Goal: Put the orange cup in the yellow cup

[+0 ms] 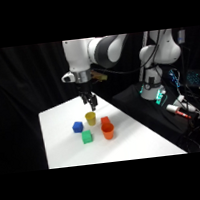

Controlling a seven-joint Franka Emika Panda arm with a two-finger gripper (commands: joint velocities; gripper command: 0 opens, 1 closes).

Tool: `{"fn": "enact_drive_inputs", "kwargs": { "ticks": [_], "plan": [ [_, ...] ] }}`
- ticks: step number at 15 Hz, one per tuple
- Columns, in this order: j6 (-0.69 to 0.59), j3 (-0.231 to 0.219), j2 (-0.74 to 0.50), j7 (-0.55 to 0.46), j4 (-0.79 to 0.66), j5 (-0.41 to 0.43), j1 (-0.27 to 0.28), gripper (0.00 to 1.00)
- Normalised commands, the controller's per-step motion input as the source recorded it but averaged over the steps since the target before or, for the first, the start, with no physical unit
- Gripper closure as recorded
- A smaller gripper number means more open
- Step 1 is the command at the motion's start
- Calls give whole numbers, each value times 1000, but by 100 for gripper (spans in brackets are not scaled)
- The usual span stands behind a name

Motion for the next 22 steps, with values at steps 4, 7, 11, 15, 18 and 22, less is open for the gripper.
{"fn": "enact_drive_inputs", "kwargs": {
  "ticks": [4,7,11,15,18,22],
  "plan": [
    [44,37,3,2,-6,31,-31,0],
    [122,61,-2,23,-54,52,-5,0],
    [200,73,-48,101,-127,9,51,0],
    [315,43,-26,155,-154,-47,68,0],
    [341,28,-10,142,-183,-54,53,0],
    [342,11,13,145,-174,-77,49,0]
  ]
}}
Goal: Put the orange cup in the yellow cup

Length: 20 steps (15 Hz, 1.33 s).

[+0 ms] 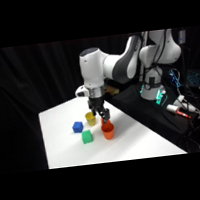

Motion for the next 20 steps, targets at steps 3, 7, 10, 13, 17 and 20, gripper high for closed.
{"fn": "enact_drive_inputs", "kwargs": {
  "ticks": [3,7,10,13,17,20],
  "plan": [
    [297,-2,17,134,-137,-71,39,0],
    [265,-20,15,137,-107,-93,45,0],
    [261,-46,35,139,-85,-104,45,0],
    [243,-63,45,124,-84,-102,37,0],
    [230,-49,44,82,-86,-70,18,0],
    [202,-17,54,35,-49,-31,3,0]
  ]
}}
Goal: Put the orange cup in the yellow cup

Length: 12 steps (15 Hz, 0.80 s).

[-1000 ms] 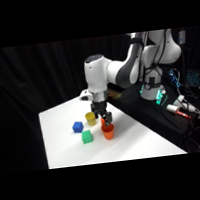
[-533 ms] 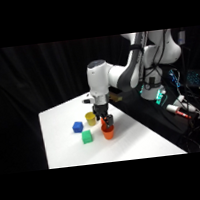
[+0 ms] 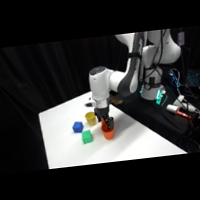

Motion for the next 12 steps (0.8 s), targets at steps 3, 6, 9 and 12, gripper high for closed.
{"fn": "enact_drive_inputs", "kwargs": {
  "ticks": [3,6,9,12],
  "plan": [
    [191,-8,64,23,-16,-27,9,26],
    [171,-25,56,39,1,-47,29,41],
    [133,-36,37,41,14,-59,42,66],
    [89,-52,18,54,30,-79,61,92]
  ]
}}
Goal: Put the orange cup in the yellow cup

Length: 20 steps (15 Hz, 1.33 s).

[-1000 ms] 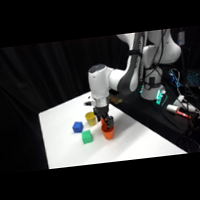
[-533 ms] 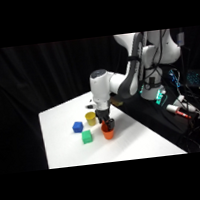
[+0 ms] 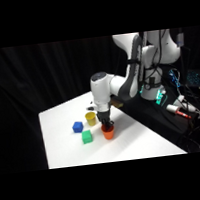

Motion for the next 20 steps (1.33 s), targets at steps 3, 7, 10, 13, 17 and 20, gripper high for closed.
{"fn": "enact_drive_inputs", "kwargs": {
  "ticks": [3,7,10,13,17,20],
  "plan": [
    [-38,-69,-30,76,67,-109,90,100],
    [-309,-48,-165,79,127,-122,103,97],
    [-537,-24,-267,50,205,-135,71,97],
    [-508,-10,-192,-11,233,-114,-2,97],
    [-352,-26,-72,-64,212,-89,-77,97],
    [-234,-45,-50,-111,166,-55,-131,97]
  ]
}}
